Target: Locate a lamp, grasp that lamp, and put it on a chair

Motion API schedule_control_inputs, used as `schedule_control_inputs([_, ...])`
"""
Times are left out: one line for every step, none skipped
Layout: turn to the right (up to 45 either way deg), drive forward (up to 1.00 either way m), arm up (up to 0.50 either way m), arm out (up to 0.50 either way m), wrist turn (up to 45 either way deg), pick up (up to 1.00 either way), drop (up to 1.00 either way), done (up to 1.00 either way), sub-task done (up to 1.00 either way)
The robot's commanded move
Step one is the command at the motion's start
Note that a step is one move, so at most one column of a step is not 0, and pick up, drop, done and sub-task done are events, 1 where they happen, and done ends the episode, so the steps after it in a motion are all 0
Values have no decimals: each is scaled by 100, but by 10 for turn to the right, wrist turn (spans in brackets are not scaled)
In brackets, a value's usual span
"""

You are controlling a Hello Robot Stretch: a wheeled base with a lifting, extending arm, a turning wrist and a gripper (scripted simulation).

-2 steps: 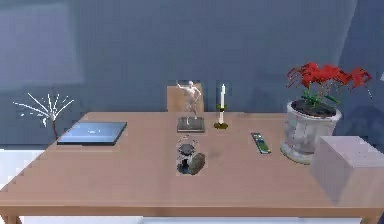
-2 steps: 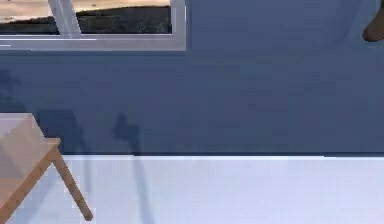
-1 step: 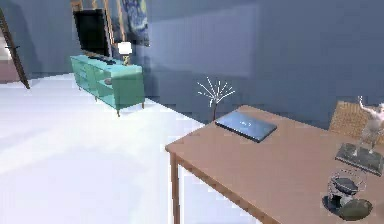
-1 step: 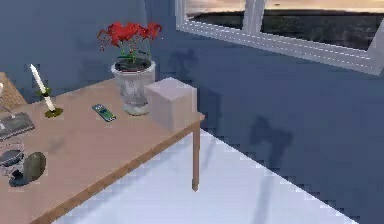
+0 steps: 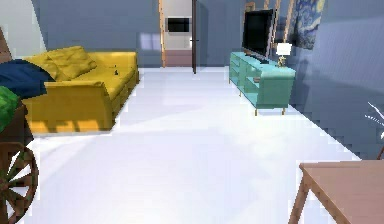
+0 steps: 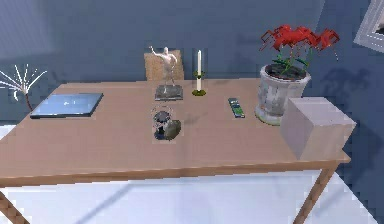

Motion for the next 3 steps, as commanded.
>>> schedule_control_inputs([0,0,50,0,0,0,0,0,0])
schedule_control_inputs([0,0,38,0,0,0,0,0,0])
schedule_control_inputs([0,0,0,48,0,0,0,0,0])
